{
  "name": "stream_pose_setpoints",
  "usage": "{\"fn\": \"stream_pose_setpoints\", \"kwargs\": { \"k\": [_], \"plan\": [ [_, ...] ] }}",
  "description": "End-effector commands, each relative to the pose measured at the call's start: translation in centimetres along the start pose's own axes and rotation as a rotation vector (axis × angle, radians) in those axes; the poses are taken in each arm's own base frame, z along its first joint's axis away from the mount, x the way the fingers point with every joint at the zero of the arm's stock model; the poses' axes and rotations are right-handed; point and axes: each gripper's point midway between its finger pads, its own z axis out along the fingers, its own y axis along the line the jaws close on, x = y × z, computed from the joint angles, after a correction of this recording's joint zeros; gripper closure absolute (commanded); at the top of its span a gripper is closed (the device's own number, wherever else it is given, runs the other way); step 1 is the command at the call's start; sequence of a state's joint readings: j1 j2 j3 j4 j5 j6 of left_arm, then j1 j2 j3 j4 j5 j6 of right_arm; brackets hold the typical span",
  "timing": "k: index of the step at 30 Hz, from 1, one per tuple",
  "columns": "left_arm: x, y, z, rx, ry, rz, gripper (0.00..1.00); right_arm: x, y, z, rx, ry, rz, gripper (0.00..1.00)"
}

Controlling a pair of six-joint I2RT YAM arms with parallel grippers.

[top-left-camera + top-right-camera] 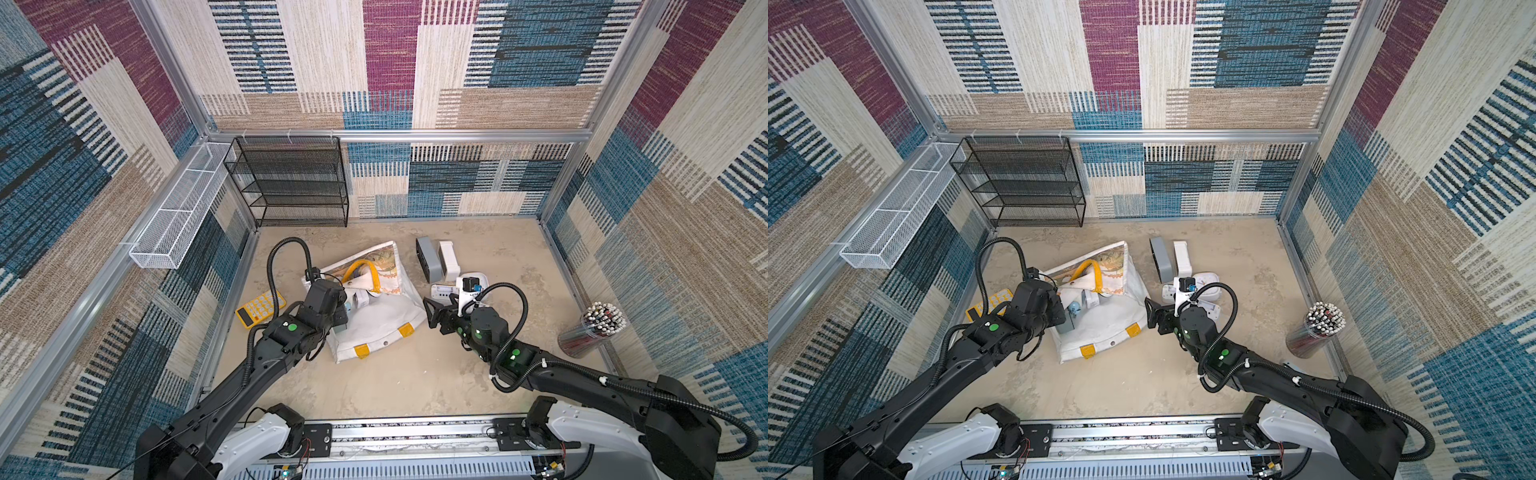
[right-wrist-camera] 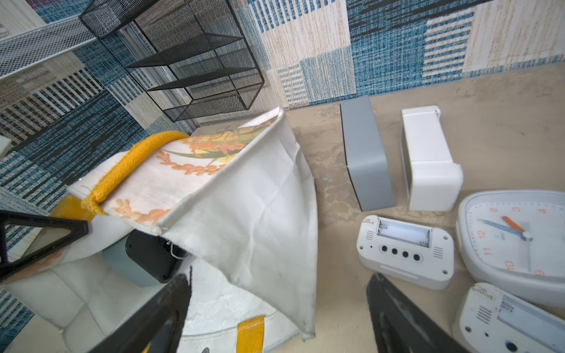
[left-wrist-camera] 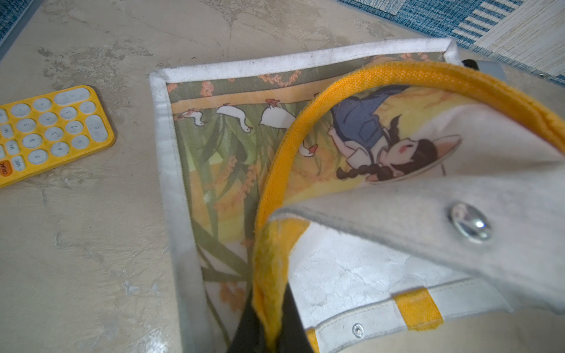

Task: Take the alarm clock out of the canvas bag
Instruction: Pick up the alarm from the canvas bag.

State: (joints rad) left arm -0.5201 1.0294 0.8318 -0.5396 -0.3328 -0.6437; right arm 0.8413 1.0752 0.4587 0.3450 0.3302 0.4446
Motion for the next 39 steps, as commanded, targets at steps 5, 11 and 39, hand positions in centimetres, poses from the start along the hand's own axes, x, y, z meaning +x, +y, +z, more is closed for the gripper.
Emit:
{"fn": "stream_pose_setpoints", "kwargs": {
  "k": [5,11,39],
  "plan": [
    [0.0,0.4,-0.1,-0.016,-0.001,-0.01,1.0,0.4,1.5,-0.9,-0.011,-0.04,0.032,0.1],
    [0.1,0.3,-0.1,-0.012,0.002,-0.01,1.0,1.6,3.4,-0.9,-0.052,-0.016,0.017,0.12],
    [-1.0,-0.7,-0.9,0.037,-0.021,-0.026,1.0,11.2,11.3,8.7,-0.087,0.257,-0.209,0.14]
  ]
}}
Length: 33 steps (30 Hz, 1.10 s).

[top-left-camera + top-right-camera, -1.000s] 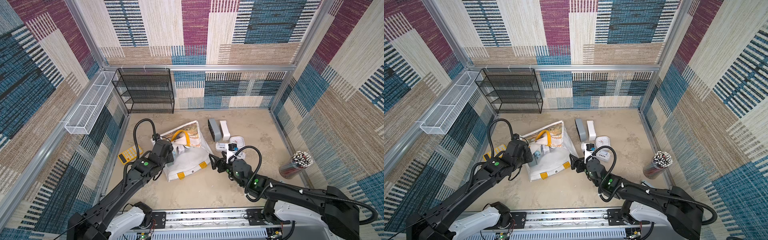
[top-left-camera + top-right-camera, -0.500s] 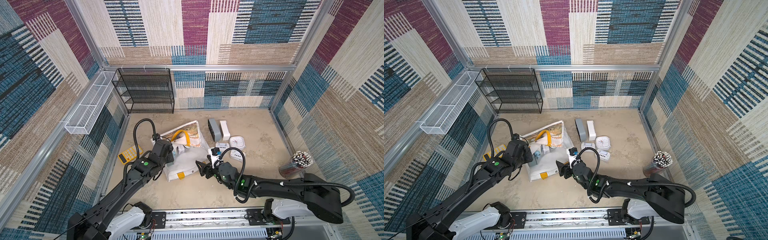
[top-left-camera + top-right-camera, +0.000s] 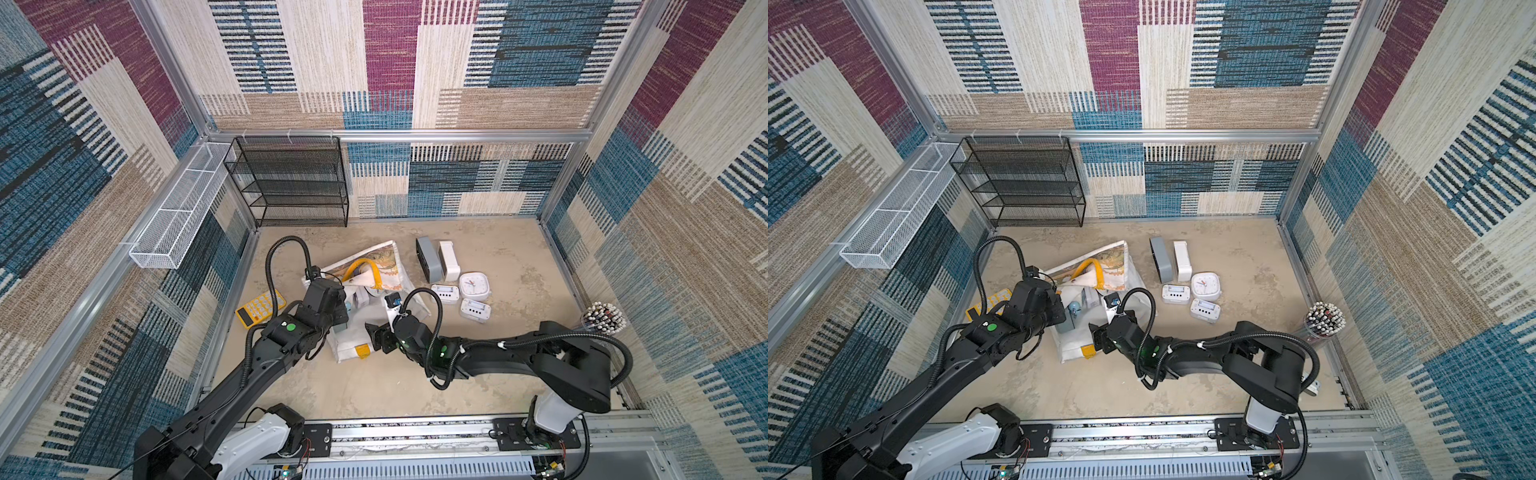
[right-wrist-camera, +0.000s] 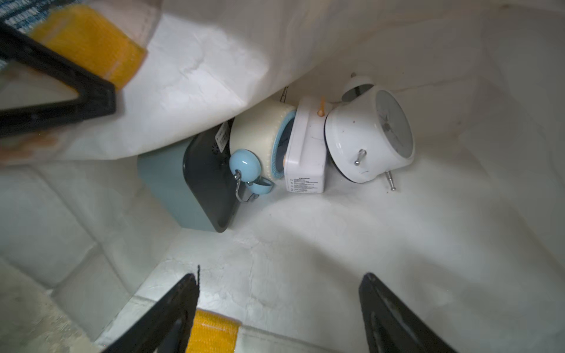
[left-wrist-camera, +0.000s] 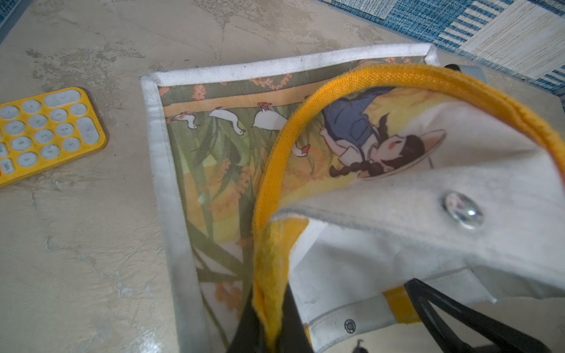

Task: Take the alarm clock out of the canvas bag
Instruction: Pick up the alarm from the canvas bag.

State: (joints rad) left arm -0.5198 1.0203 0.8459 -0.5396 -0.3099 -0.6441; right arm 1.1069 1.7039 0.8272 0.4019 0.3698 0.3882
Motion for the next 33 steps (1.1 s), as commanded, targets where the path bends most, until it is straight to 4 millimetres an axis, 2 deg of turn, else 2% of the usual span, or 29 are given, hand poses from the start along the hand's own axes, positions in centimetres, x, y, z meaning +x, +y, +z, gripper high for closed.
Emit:
{"fn": "stream_pose_setpoints", "kwargs": {
  "k": [1,8,20,33],
  "plan": [
    [-0.6,-0.1,-0.5,0.007,-0.021,-0.018,1.0,0.5,-0.5,1.3,0.037,0.035,0.015,0.14],
    [-0.4,0.1,-0.7,0.013,-0.025,-0.024,1.0,0.5,-2.8,3.5,0.056,0.06,0.084,0.13],
    [-0.3,-0.3,-0.5,0.031,-0.018,-0.031,1.0,0.8,-2.1,6.0,0.014,0.085,0.014,0.16],
    [0.3,0.0,-0.4,0.024,-0.001,-0.041,1.0,-0.3,-1.8,9.8,-0.103,0.089,-0.05,0.19]
  ]
}}
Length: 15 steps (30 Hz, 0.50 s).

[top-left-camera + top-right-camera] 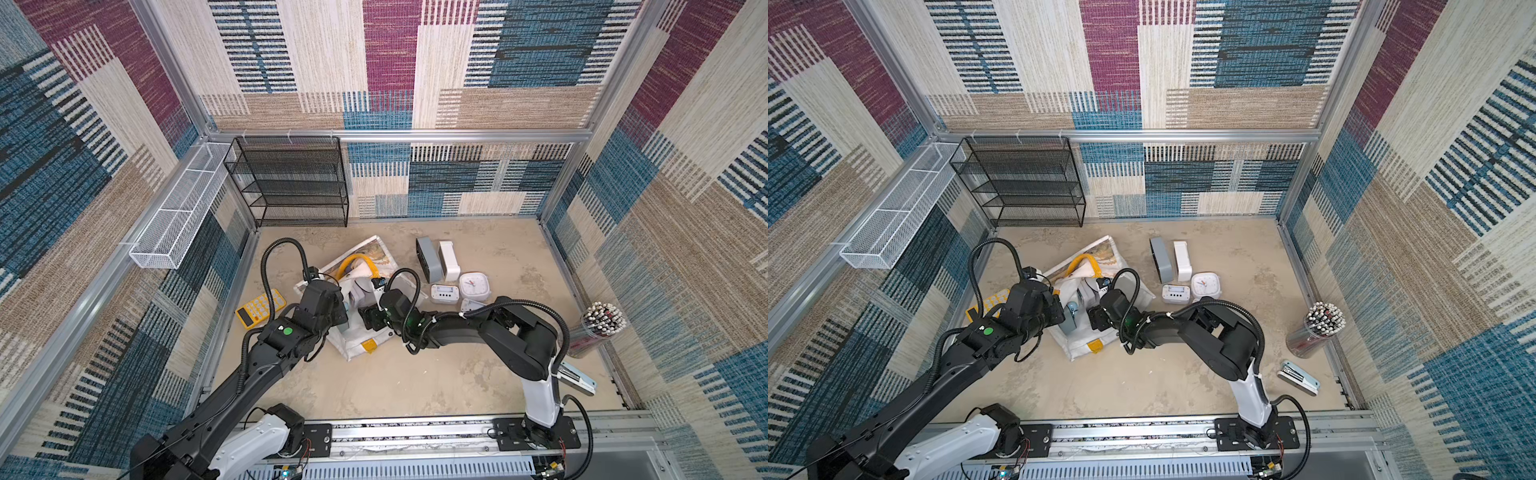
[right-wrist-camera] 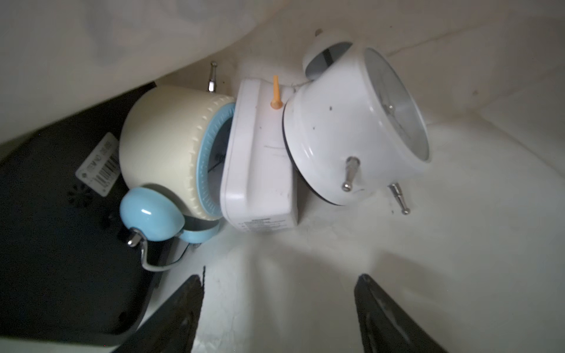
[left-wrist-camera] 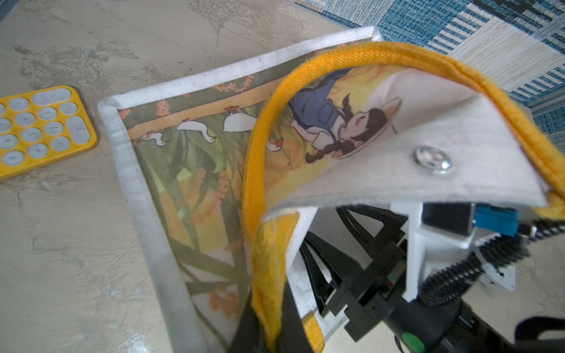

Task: Take the alarm clock out of the canvas bag
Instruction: Pick up the alarm from the canvas bag.

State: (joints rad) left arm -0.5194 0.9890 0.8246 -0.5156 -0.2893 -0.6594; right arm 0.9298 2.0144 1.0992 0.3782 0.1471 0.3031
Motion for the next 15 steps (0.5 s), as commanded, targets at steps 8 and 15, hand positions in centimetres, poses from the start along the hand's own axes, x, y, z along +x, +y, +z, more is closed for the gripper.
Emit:
{"fn": "stream_pose_setpoints", "kwargs": {
  "k": [8,15],
  "plan": [
    [0.6,0.8,0.2,-0.033,0.015,-0.008,1.0,-1.4,1.5,1.0,-0.077,-0.019,-0.071,0.2],
    [0.6,0.9,0.3,-0.04,0.013,-0.008,1.0,-1.7,0.7,-0.9,-0.05,-0.042,-0.028,0.2]
  ]
}}
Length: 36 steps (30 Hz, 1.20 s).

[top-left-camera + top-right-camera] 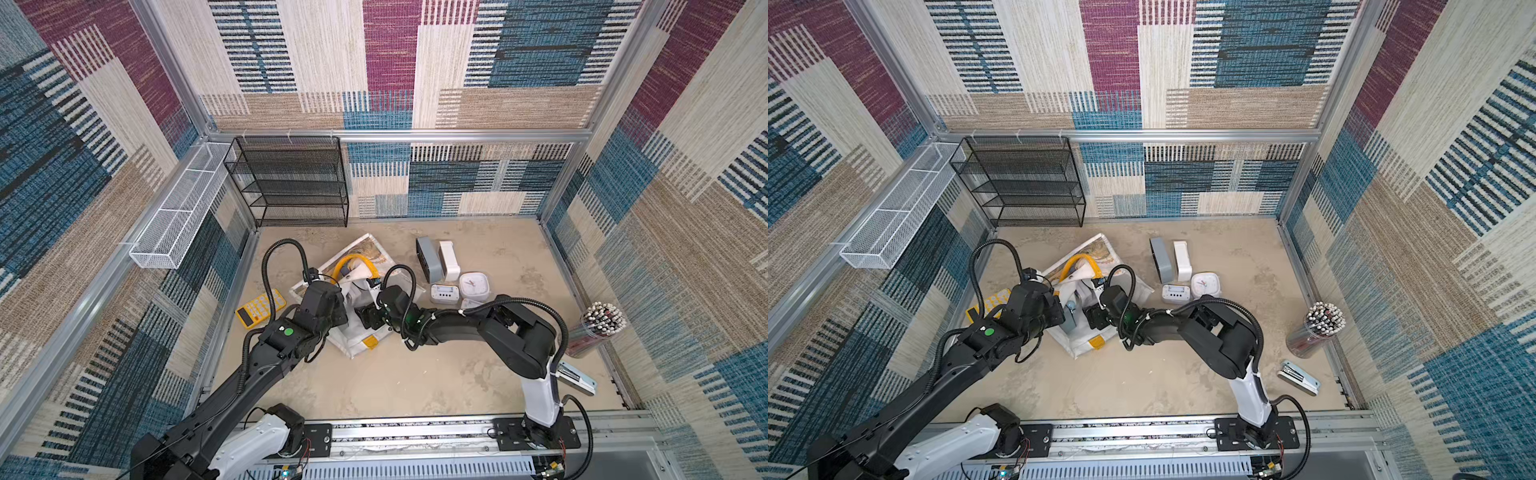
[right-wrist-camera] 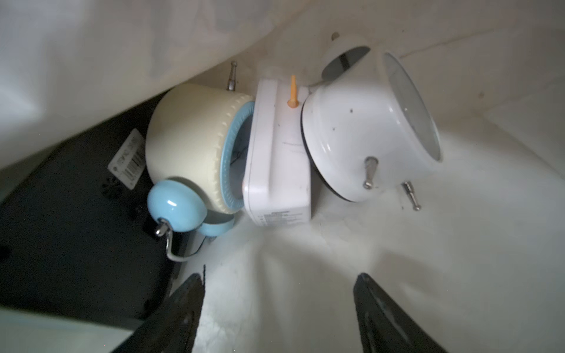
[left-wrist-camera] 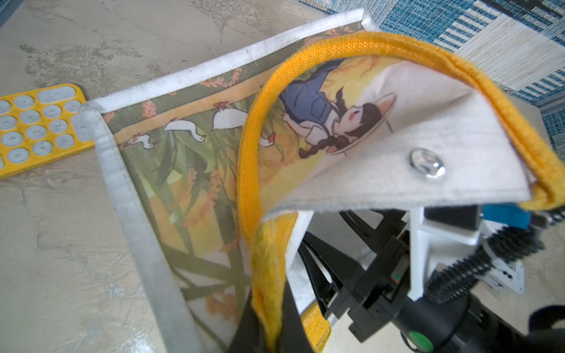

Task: Take the alarm clock out of the canvas bag
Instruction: Pick up the alarm from the canvas bag.

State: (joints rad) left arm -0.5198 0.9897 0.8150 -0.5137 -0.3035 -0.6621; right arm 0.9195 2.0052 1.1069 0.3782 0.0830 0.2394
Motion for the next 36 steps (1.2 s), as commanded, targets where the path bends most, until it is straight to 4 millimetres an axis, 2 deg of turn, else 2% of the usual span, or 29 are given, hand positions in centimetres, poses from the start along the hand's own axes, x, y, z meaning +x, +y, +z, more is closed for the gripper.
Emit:
{"fn": "stream_pose_setpoints", "kwargs": {
  "k": [1,9,16,20,27,36],
  "plan": [
    [0.4,0.5,0.1,-0.024,0.015,-0.01,1.0,-1.1,0.0,-1.0,0.004,-0.045,0.031,0.2],
    [-0.3,-0.2,0.2,-0.013,0.011,-0.013,1.0,0.0,0.7,-1.9,0.014,-0.04,0.036,0.22],
    [-0.7,-0.9,0.1,0.016,0.008,-0.015,1.0,-1.2,1.4,-1.9,0.011,-0.076,0.04,0.21],
    [-0.5,-1.0,0.1,0.023,0.013,-0.017,1.0,-2.0,1.7,-0.7,0.014,-0.075,0.035,0.21],
    [-0.5,-1.0,0.1,0.027,0.013,-0.021,1.0,-2.0,2.0,1.7,0.026,-0.05,0.04,0.22],
    [-0.4,-1.0,0.1,0.027,0.012,-0.005,1.0,-1.0,0.7,4.2,0.074,0.009,0.012,0.24]
  ]
}}
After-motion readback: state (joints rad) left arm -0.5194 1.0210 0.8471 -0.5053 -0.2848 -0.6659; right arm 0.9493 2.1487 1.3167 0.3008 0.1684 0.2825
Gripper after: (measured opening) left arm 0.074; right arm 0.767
